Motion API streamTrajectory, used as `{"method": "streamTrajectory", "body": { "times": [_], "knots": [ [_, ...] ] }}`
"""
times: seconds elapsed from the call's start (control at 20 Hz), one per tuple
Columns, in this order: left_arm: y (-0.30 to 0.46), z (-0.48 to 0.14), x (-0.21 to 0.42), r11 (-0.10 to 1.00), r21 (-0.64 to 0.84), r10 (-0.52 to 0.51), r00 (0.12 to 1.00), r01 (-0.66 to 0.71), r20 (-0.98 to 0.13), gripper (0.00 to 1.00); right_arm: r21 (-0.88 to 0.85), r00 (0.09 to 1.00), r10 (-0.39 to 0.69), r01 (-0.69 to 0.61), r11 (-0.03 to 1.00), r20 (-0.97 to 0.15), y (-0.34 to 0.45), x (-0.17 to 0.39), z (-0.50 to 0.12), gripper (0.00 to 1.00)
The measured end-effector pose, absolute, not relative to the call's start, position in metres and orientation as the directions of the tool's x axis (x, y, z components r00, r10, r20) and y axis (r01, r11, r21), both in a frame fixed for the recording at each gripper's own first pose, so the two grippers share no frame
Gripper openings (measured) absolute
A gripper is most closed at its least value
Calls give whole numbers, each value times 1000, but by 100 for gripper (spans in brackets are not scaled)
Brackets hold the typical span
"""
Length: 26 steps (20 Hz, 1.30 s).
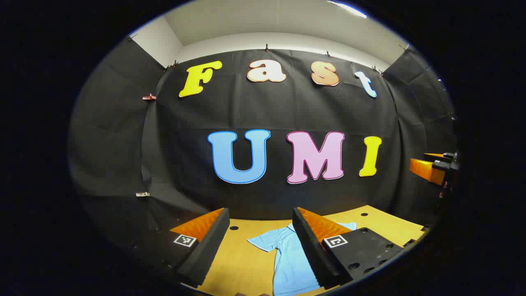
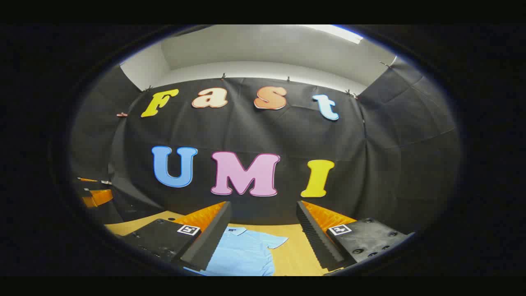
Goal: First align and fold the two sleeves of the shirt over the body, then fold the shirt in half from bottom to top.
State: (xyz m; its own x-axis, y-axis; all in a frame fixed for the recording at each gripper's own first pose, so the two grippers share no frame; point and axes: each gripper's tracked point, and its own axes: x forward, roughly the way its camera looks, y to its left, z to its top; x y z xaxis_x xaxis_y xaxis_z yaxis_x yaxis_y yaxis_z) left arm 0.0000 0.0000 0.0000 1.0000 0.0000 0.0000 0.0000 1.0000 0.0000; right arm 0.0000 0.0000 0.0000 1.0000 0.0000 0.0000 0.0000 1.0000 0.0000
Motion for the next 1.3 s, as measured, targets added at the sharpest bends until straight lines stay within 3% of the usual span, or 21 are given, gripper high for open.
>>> {"method": "streamTrajectory", "body": {
  "times": [0.35, 0.9, 1.3],
  "knots": [
    [-26, -15, 43, 999, -9, -32, 999, 32, -22, 97, 25, 999, -12, 13, 1000, -34, -10, 29, -30, 97],
    [-18, -40, 73, 999, -39, 15, 996, -18, -84, 97, 28, 996, 15, -13, 1000, -85, -8, 64, -60, 97],
    [-13, -63, 75, 999, 47, 25, 991, -19, -130, 97, 4, 952, 18, -17, 1000, -305, -33, 121, -139, 97]
  ]
}}
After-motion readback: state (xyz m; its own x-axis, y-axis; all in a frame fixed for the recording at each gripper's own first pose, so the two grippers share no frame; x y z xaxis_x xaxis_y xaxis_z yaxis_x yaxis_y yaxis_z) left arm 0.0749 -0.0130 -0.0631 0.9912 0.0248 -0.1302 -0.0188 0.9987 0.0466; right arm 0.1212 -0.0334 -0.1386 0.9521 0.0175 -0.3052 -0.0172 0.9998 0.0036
